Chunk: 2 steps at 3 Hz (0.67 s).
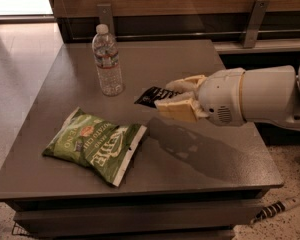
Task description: Move rxbar chocolate near green jalapeno chip bag
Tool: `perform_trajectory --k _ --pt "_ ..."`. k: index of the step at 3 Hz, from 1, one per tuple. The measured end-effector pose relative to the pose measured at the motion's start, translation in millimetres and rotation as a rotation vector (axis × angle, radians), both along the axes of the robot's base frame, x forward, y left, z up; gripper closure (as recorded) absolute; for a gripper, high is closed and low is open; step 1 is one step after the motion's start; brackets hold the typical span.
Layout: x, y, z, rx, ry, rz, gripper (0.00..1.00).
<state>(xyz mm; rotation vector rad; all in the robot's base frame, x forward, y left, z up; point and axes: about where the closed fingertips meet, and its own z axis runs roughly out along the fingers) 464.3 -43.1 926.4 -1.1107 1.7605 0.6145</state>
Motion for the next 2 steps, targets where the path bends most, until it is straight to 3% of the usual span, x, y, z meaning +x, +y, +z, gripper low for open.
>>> perform_trajectory --k 1,2 --pt "-30.2 1.4 -21.0 0.016 0.037 -0.074 1.0" --pt "-42.4 -10.8 -32.3 0.031 0.062 -0.131 0.89"
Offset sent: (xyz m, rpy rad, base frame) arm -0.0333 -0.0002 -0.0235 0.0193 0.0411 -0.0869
